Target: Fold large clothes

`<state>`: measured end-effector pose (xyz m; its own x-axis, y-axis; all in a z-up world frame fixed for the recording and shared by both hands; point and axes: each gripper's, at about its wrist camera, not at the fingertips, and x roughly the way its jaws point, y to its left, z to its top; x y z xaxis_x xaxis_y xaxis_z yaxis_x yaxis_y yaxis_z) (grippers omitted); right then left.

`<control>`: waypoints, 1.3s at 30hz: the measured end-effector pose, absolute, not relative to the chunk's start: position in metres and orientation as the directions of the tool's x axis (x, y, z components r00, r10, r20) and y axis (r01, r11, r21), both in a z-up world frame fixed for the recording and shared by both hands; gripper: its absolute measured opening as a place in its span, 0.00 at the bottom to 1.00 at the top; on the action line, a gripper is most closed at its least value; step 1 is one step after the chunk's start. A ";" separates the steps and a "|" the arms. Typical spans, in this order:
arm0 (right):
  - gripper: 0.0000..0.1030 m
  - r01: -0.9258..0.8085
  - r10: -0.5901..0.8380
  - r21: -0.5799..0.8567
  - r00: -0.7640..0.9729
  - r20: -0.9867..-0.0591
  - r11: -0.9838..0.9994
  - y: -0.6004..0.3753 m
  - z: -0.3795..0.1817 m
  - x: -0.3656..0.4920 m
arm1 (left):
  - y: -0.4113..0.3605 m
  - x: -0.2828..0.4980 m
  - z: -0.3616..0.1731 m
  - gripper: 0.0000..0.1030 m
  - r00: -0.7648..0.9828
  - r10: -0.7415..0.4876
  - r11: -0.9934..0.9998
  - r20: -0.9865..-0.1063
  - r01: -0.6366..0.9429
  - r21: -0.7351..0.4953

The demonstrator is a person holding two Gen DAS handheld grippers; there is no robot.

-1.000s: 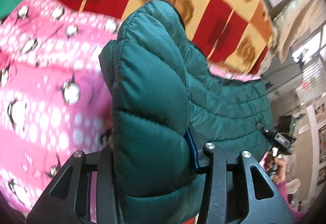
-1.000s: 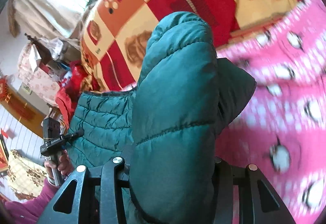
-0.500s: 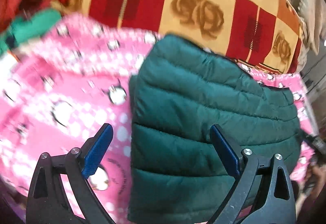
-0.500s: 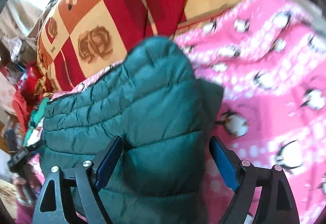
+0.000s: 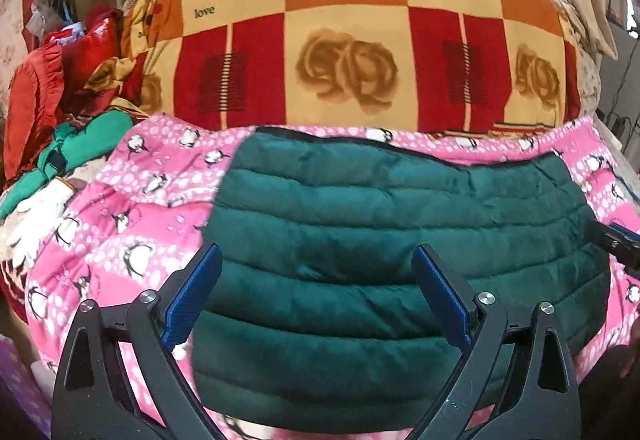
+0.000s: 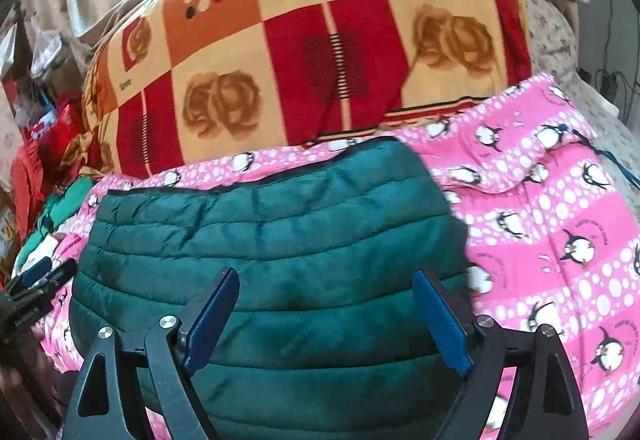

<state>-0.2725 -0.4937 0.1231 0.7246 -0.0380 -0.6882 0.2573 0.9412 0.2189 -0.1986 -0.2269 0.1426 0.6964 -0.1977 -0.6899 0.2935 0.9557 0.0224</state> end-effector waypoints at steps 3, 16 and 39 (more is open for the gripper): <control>0.84 0.247 -0.042 0.200 0.722 -0.690 0.948 -0.477 0.119 -0.268 | -0.239 -0.207 0.141 0.93 0.712 -0.183 0.955 -0.678 0.292 0.050; 0.84 0.231 -0.056 0.156 0.710 -0.702 0.960 -0.448 0.107 -0.263 | -0.240 -0.212 0.137 0.93 0.725 -0.155 0.966 -0.671 0.253 0.051; 0.85 0.214 -0.065 0.122 0.699 -0.712 0.969 -0.438 0.100 -0.257 | -0.240 -0.208 0.126 0.93 0.712 -0.146 0.970 -0.687 0.240 0.042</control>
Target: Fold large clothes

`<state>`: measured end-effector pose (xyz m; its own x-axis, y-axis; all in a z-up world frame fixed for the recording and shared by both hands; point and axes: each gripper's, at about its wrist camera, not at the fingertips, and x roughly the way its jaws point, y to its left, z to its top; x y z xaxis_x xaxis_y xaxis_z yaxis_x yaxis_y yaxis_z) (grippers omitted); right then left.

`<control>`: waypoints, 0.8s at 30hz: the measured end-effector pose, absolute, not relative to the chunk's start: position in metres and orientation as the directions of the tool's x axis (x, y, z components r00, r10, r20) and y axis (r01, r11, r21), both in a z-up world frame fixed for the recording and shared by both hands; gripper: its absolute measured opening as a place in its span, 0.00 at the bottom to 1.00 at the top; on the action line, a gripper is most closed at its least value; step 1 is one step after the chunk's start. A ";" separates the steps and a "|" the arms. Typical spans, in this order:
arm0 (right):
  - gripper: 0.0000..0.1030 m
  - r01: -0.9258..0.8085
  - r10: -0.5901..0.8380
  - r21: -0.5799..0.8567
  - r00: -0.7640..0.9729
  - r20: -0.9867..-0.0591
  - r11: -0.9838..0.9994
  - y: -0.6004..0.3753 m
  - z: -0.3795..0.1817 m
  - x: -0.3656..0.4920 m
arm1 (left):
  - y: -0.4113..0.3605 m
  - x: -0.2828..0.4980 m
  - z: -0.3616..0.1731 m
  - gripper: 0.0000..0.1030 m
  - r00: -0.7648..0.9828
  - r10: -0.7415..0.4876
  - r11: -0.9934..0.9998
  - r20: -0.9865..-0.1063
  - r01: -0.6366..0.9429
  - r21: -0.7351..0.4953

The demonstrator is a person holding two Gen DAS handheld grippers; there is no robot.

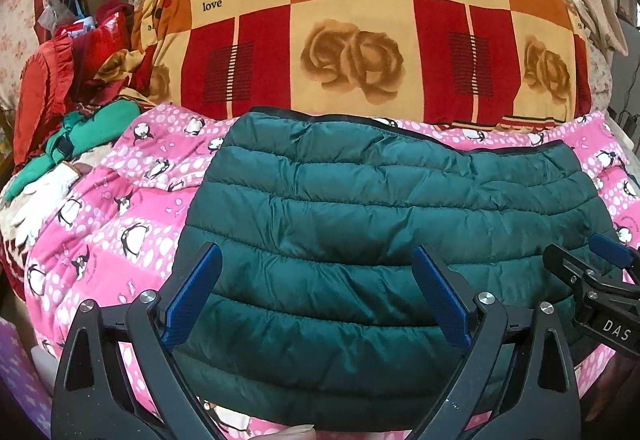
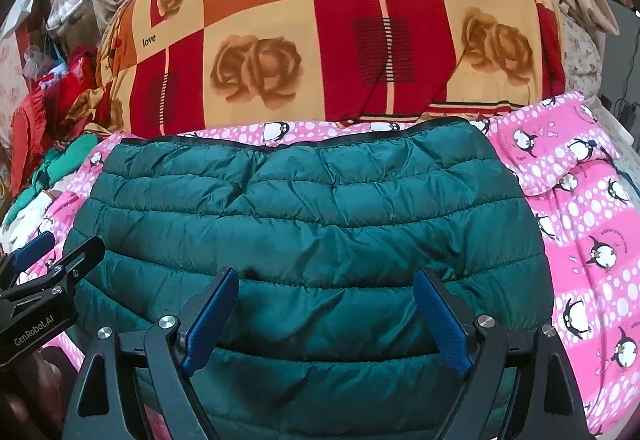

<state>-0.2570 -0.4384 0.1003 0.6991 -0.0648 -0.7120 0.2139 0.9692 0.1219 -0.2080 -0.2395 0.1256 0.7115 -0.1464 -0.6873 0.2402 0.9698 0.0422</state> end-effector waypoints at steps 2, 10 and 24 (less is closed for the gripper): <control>0.85 0.214 -0.066 0.120 0.697 -0.714 0.969 -0.438 0.100 -0.257 | -0.239 -0.207 0.124 0.93 0.710 -0.144 0.970 -0.689 0.238 0.043; 0.85 0.216 -0.072 0.112 0.692 -0.718 0.970 -0.438 0.097 -0.253 | -0.238 -0.204 0.121 0.93 0.703 -0.146 0.972 -0.696 0.233 0.031; 0.85 0.219 -0.074 0.107 0.684 -0.726 0.970 -0.443 0.093 -0.247 | -0.239 -0.199 0.117 0.93 0.691 -0.144 0.973 -0.709 0.230 0.027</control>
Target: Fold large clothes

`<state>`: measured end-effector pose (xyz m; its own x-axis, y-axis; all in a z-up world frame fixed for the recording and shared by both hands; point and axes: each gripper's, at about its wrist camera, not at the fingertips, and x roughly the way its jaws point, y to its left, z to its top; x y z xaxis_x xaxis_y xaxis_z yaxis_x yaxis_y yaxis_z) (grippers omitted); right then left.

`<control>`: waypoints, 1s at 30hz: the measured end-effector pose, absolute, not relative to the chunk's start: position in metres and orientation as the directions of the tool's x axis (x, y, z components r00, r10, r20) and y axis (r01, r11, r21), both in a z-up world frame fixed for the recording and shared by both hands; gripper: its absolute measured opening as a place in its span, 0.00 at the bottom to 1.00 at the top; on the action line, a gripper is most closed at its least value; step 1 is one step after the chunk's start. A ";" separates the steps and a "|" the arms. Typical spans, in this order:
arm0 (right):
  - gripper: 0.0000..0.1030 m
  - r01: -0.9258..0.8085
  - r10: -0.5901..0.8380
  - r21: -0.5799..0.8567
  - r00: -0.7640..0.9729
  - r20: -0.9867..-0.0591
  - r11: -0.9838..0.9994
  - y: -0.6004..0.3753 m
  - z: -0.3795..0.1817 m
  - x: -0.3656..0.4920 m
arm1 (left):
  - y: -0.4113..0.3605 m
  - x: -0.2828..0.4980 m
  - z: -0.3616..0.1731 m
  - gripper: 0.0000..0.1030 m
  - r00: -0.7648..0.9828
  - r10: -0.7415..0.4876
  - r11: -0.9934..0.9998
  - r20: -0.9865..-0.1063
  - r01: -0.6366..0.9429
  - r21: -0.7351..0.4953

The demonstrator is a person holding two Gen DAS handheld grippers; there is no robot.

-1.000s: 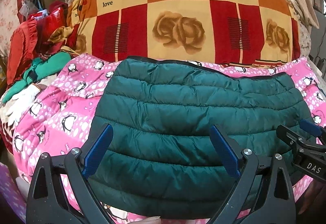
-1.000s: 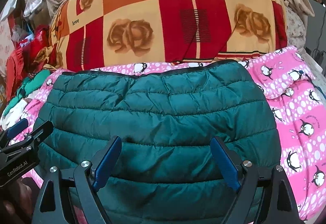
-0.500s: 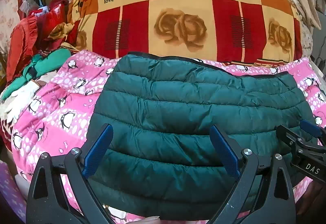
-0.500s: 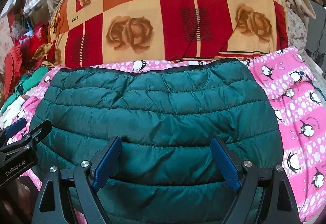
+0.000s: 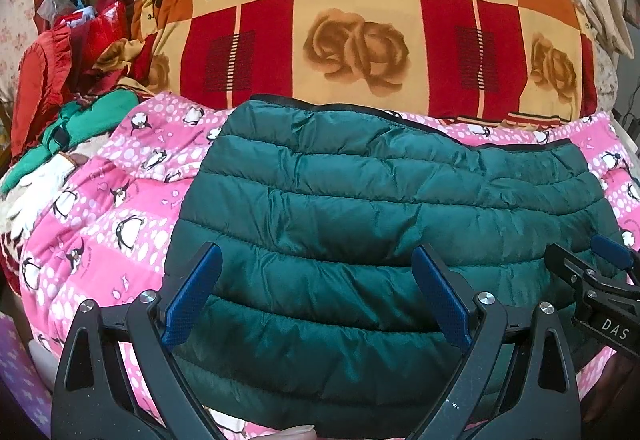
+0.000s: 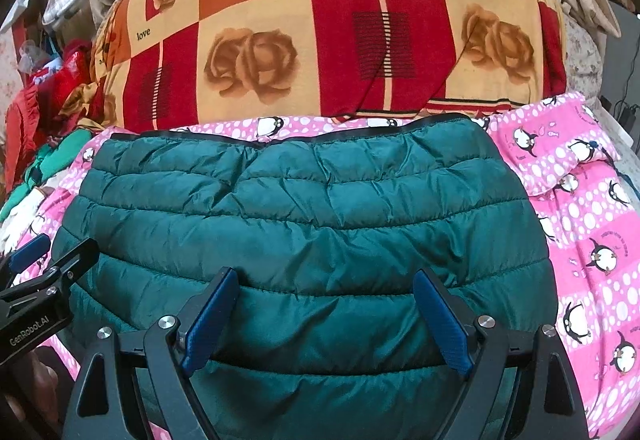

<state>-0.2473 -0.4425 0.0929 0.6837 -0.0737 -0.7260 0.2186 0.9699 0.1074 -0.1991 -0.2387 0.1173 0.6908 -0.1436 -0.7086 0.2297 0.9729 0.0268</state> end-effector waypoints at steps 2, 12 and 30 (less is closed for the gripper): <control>0.85 0.219 -0.075 0.106 0.683 -0.727 0.970 -0.442 0.092 -0.247 | -0.238 -0.198 0.116 0.93 0.688 -0.144 0.973 -0.712 0.228 0.023; 0.85 0.219 -0.075 0.106 0.682 -0.727 0.970 -0.442 0.092 -0.246 | -0.237 -0.197 0.116 0.93 0.685 -0.146 0.973 -0.714 0.230 0.022; 0.85 0.218 -0.075 0.105 0.683 -0.726 0.970 -0.441 0.092 -0.245 | -0.238 -0.196 0.116 0.93 0.682 -0.146 0.973 -0.717 0.231 0.021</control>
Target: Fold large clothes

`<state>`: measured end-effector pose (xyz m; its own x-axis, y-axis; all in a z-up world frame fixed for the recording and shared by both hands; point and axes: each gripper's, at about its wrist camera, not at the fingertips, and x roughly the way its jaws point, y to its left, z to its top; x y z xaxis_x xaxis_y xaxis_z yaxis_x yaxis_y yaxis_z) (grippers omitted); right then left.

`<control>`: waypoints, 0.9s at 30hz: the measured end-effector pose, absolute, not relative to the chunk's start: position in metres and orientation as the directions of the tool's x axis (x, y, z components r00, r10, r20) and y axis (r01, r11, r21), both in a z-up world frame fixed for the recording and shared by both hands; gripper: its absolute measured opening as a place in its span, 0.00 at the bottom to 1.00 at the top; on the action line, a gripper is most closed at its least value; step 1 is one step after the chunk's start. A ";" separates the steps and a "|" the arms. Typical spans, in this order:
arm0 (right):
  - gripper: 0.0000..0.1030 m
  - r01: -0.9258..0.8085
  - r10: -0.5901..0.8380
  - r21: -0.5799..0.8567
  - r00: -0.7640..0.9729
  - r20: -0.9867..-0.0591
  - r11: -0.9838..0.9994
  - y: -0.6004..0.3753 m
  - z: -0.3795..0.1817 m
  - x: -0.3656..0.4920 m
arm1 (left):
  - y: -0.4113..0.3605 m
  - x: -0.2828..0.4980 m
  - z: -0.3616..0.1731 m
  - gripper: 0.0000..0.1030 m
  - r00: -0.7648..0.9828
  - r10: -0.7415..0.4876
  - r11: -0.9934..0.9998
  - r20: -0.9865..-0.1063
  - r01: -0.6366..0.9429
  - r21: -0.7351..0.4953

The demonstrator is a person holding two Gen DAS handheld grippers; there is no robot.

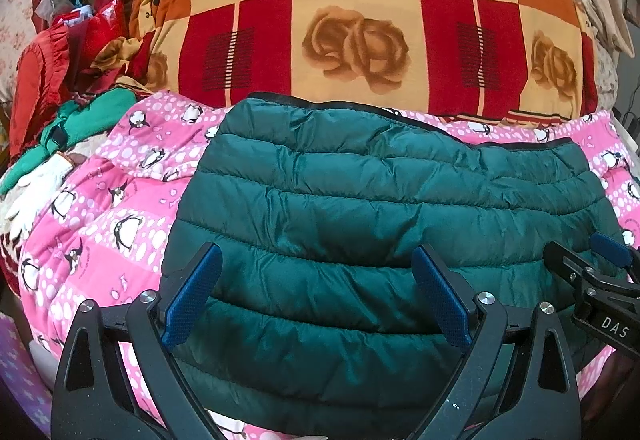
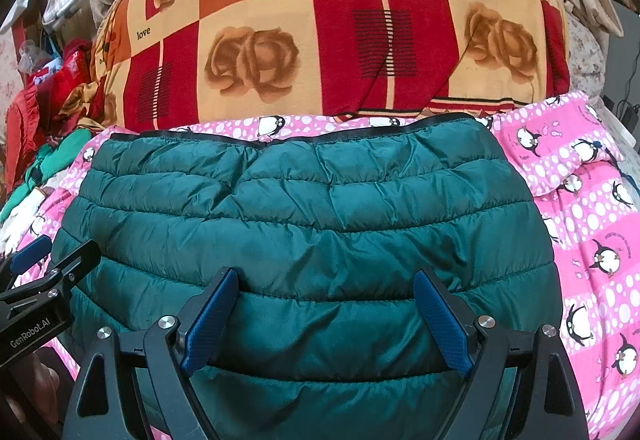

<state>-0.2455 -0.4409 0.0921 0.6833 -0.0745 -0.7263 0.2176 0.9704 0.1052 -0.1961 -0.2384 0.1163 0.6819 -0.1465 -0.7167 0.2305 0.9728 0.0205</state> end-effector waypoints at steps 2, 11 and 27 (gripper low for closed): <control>0.85 0.217 -0.075 0.105 0.683 -0.726 0.970 -0.441 0.092 -0.245 | -0.239 -0.195 0.117 0.93 0.680 -0.149 0.972 -0.718 0.234 0.020; 0.85 0.220 -0.076 0.106 0.683 -0.727 0.970 -0.440 0.093 -0.245 | -0.239 -0.193 0.117 0.93 0.676 -0.149 0.971 -0.722 0.236 0.021; 0.85 0.218 -0.070 0.111 0.682 -0.728 0.970 -0.439 0.093 -0.243 | -0.237 -0.191 0.116 0.93 0.702 -0.150 0.965 -0.696 0.257 0.052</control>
<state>-0.2426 -0.4392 0.0928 0.6816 -0.0705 -0.7283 0.2184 0.9696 0.1106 -0.1911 -0.2372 0.1155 0.7020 -0.1496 -0.6963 0.2574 0.9649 0.0521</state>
